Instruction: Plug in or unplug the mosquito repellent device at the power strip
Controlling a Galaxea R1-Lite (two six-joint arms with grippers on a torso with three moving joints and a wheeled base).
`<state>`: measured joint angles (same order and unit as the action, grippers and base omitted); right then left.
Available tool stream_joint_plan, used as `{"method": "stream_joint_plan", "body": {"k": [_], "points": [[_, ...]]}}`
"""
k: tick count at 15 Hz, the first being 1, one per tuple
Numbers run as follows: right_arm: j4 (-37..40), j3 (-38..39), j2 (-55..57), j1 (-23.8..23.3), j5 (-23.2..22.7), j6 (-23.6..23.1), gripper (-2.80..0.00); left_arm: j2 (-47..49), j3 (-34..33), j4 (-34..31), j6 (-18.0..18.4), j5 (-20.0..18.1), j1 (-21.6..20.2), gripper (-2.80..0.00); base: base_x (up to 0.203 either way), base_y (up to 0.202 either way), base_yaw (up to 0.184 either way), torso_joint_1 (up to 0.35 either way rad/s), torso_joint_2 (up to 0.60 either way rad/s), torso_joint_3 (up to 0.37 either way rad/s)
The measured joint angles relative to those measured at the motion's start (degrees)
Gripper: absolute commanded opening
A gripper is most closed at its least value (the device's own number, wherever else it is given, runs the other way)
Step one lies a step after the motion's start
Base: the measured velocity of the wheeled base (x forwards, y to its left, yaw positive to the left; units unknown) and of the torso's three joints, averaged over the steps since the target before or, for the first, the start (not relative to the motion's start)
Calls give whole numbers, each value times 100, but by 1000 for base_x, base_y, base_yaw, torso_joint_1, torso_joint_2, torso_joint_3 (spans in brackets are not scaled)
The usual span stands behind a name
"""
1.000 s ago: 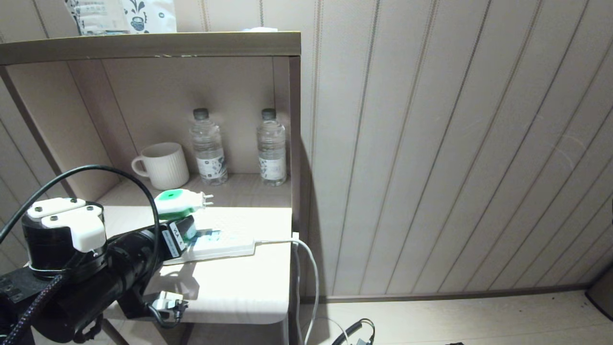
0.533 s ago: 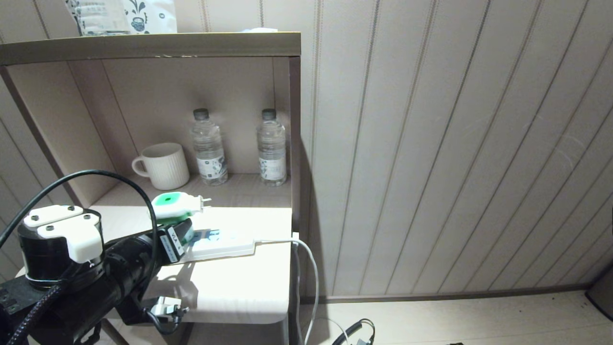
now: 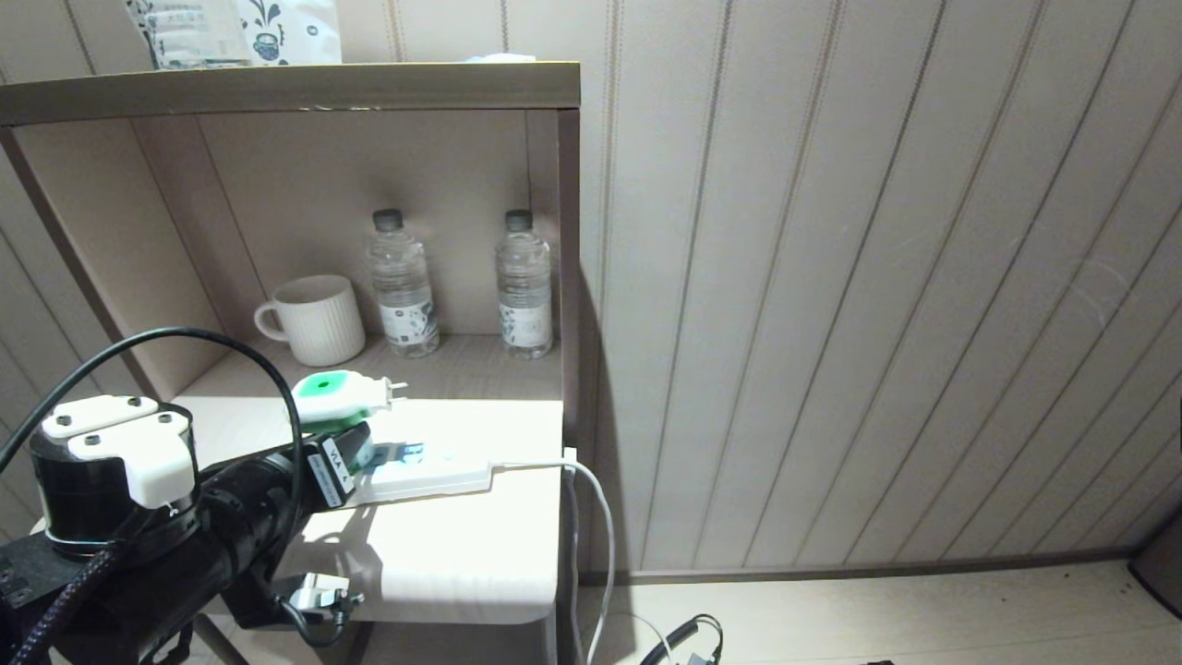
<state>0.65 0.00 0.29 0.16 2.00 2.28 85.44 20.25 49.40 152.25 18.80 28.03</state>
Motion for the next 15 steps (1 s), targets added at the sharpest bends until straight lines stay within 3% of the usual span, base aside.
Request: {"method": "stream_joint_plan", "body": {"k": [15], "points": [[4, 0, 0, 0, 0, 0, -280, 92, 113, -29, -226, 16, 163, -280, 0, 0, 0, 0, 0, 0]]}}
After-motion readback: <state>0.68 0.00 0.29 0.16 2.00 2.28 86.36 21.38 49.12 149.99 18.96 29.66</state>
